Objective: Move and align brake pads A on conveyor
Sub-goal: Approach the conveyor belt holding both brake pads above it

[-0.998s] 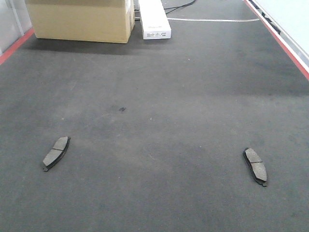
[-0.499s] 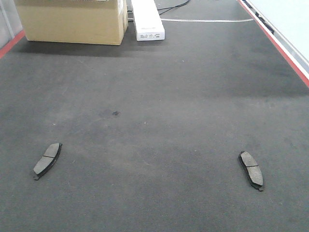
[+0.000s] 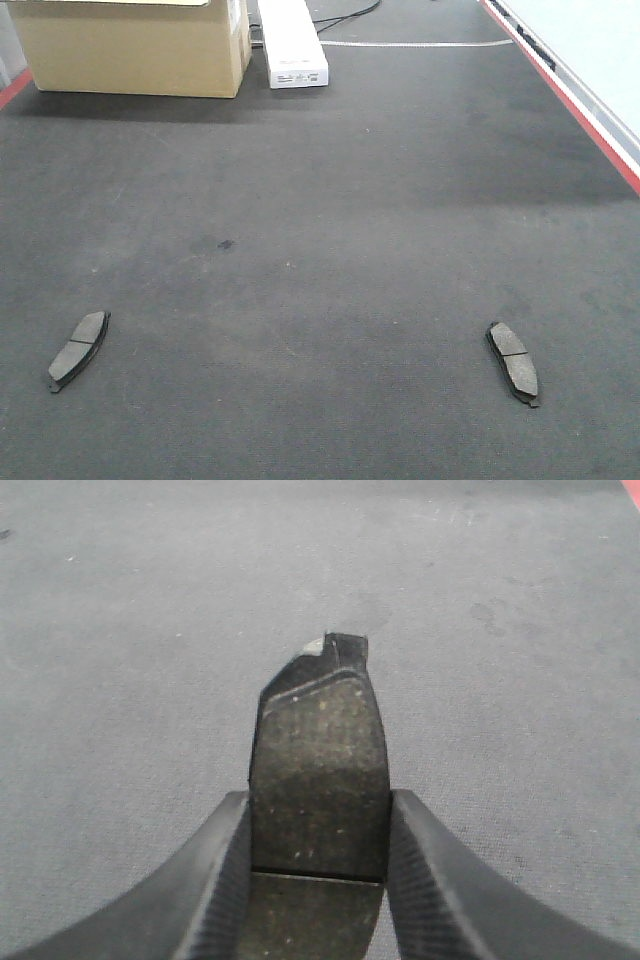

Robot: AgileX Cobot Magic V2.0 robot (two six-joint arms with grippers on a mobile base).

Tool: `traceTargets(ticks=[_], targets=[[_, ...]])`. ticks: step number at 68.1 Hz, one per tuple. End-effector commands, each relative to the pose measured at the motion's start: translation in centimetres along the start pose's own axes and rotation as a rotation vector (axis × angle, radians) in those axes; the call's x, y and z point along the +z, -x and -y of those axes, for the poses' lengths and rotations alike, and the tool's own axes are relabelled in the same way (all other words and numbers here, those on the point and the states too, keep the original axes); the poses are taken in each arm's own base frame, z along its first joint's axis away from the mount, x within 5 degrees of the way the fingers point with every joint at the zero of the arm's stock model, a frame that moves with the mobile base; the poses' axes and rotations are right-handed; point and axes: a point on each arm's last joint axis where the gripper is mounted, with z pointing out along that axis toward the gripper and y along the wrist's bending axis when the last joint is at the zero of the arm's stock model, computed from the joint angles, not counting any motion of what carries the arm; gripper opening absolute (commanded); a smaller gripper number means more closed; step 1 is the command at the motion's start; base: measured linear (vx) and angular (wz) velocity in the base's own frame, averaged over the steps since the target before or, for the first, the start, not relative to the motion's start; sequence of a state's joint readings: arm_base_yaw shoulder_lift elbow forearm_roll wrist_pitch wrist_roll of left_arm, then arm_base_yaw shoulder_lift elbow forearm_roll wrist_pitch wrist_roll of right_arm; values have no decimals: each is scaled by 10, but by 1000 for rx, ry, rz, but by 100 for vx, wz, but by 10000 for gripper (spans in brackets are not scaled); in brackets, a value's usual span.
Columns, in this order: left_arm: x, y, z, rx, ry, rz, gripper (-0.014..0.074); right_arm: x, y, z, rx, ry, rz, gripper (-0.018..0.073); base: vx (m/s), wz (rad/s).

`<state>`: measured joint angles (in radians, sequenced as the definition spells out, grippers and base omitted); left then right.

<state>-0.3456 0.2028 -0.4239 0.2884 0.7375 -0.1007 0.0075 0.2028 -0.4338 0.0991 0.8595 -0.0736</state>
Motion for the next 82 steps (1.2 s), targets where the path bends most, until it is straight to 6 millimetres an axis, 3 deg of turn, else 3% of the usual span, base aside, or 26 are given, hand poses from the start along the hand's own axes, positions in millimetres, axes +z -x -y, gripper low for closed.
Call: traceTargets(ticks=[1, 82], targets=[[-4, 16, -2, 6, 2, 110, -6, -5, 15, 1, -5, -13, 99, -12, 4, -5], [-4, 16, -2, 5, 2, 113, -6, -5, 15, 1, -5, -13, 99, -12, 0, 0]])
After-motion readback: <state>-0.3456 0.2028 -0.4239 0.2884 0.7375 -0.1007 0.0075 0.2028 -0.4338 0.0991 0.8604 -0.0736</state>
